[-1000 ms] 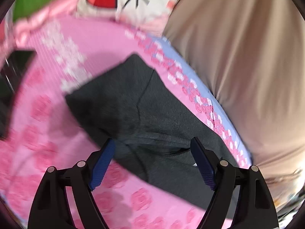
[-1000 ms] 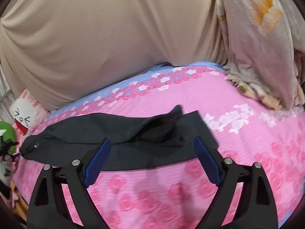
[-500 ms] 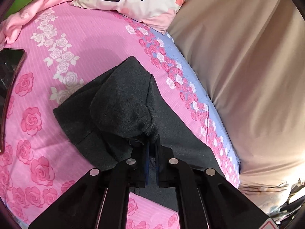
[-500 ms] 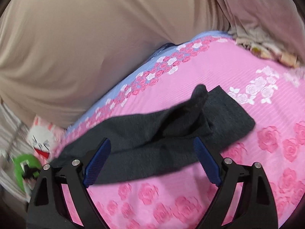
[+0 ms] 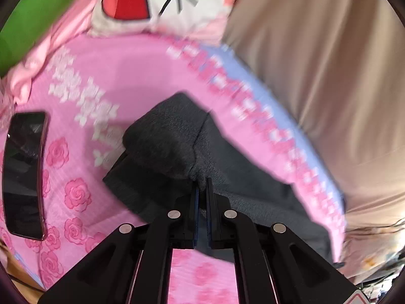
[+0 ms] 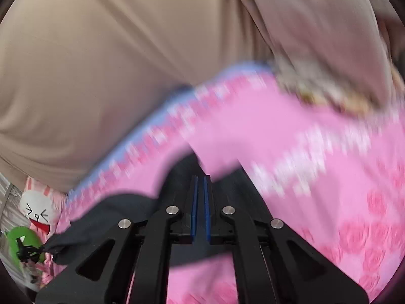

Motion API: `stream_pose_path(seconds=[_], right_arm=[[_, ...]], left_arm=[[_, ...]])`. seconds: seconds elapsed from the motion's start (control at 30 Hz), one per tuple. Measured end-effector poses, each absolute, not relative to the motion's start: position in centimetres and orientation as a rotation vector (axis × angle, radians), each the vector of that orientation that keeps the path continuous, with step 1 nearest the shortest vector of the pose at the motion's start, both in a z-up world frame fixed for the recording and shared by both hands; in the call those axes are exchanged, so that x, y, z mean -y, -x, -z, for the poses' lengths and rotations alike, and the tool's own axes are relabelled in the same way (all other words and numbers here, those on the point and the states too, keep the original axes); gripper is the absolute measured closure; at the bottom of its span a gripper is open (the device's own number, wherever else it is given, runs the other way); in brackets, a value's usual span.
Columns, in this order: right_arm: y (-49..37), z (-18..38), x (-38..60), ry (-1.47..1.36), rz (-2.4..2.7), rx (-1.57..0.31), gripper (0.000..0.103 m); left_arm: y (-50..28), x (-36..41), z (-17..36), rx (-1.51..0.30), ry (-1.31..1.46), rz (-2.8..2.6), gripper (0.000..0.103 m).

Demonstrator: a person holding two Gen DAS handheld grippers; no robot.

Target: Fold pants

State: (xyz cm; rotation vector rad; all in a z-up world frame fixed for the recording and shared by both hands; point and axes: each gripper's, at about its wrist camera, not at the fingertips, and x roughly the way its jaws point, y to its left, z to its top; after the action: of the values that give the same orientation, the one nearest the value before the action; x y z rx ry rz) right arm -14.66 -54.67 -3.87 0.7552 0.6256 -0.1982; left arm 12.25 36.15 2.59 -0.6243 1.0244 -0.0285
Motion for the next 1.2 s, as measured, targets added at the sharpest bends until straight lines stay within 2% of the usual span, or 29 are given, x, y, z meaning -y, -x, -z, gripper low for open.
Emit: stream_pose_path(seconds=[0.03, 0.1, 0.13, 0.17, 0.2, 0.23, 0.4, 0.43, 0.47, 0.5, 0.53, 0.57, 0.63, 0.73, 0.8, 0.83, 0.9, 1.0, 1.03, 1.07, 1.1, 1.13, 1.2], right_arm=[[15.1, 4.4, 54.3, -0.78, 0.19, -0.629, 0.095], [15.6, 4.5, 53.6, -0.819, 0.156, -0.615, 0.085], [15.4, 4.1, 52.9, -0.823, 0.137, -0.612, 0.065], [15.2, 3.6, 52.2, -0.821, 0.123, -0.607, 0.038], [14.5, 2.9, 51.4, -0.812, 0.102, -0.6, 0.03], [13.5, 2.3, 50.6, -0.797, 0.081, -0.598, 0.027], [6.8, 2.0, 47.6, -0.769, 0.084, -0.685, 0.027], [5.7, 2.4, 47.4, -0.766, 0.105, -0.703, 0.031], [4.6, 3.0, 47.2, -0.744, 0.145, -0.721, 0.045], [4.3, 3.2, 47.1, -0.72, 0.179, -0.73, 0.053], [3.8, 3.4, 47.2, -0.693, 0.217, -0.735, 0.079], [3.7, 3.2, 47.6, -0.703, 0.217, -0.718, 0.095], [5.0, 1.2, 48.2, -0.741, 0.162, -0.608, 0.095], [10.2, -3.3, 47.8, -0.655, 0.071, -0.411, 0.096], [11.9, -3.1, 47.8, -0.56, 0.082, -0.424, 0.095], [11.9, -1.4, 48.2, -0.508, 0.132, -0.501, 0.094], [11.7, 3.4, 50.0, -0.55, 0.164, -0.675, 0.09], [13.2, 6.5, 51.4, -0.621, 0.192, -0.723, 0.088], [14.0, 6.7, 51.6, -0.637, 0.192, -0.704, 0.082], [14.4, 6.7, 51.8, -0.65, 0.189, -0.69, 0.059], [15.0, 6.6, 52.0, -0.668, 0.183, -0.663, 0.045], [15.2, 6.4, 52.2, -0.673, 0.186, -0.64, 0.026], [14.9, 5.7, 52.5, -0.696, 0.17, -0.616, 0.025]], left_arm=[[-12.3, -36.3, -1.7, -1.039, 0.63, 0.02, 0.1], [-12.1, -36.6, -0.8, -1.04, 0.648, 0.012, 0.1], [-12.0, -36.6, -0.6, -1.035, 0.656, 0.009, 0.1], [-11.9, -36.6, -0.6, -1.032, 0.654, 0.008, 0.1], [-11.9, -36.6, -0.7, -1.026, 0.648, 0.005, 0.1], [-11.7, -36.5, -0.7, -1.024, 0.642, 0.004, 0.1], [-10.9, -36.3, -0.8, -1.021, 0.612, -0.01, 0.1], [-11.1, -36.1, -0.7, -1.023, 0.611, -0.013, 0.1], [-11.1, -36.1, -0.6, -1.025, 0.611, -0.013, 0.1], [-11.2, -36.0, -0.5, -1.028, 0.611, -0.013, 0.1], [-11.2, -36.0, -0.5, -1.03, 0.612, -0.012, 0.1], [-11.3, -36.0, -0.5, -1.031, 0.612, -0.009, 0.1], [-11.5, -36.1, -1.0, -1.021, 0.611, 0.005, 0.1], [-11.0, -36.4, -2.5, -0.972, 0.627, 0.063, 0.1], [-10.7, -36.6, -2.7, -0.973, 0.616, 0.075, 0.1], [-10.7, -36.5, -2.4, -0.985, 0.593, 0.064, 0.1], [-11.0, -36.5, -0.9, -1.038, 0.556, 0.041, 0.1], [-11.0, -37.2, 1.6, -1.098, 0.591, 0.038, 0.099], [-10.8, -37.5, 2.0, -1.1, 0.605, 0.032, 0.099], [-10.6, -37.5, 2.1, -1.099, 0.609, 0.033, 0.099], [-10.4, -37.6, 2.1, -1.096, 0.606, 0.033, 0.098], [-10.2, -37.6, 2.0, -1.093, 0.596, 0.025, 0.098], [-10.0, -37.6, 1.8, -1.088, 0.592, 0.02, 0.098]])
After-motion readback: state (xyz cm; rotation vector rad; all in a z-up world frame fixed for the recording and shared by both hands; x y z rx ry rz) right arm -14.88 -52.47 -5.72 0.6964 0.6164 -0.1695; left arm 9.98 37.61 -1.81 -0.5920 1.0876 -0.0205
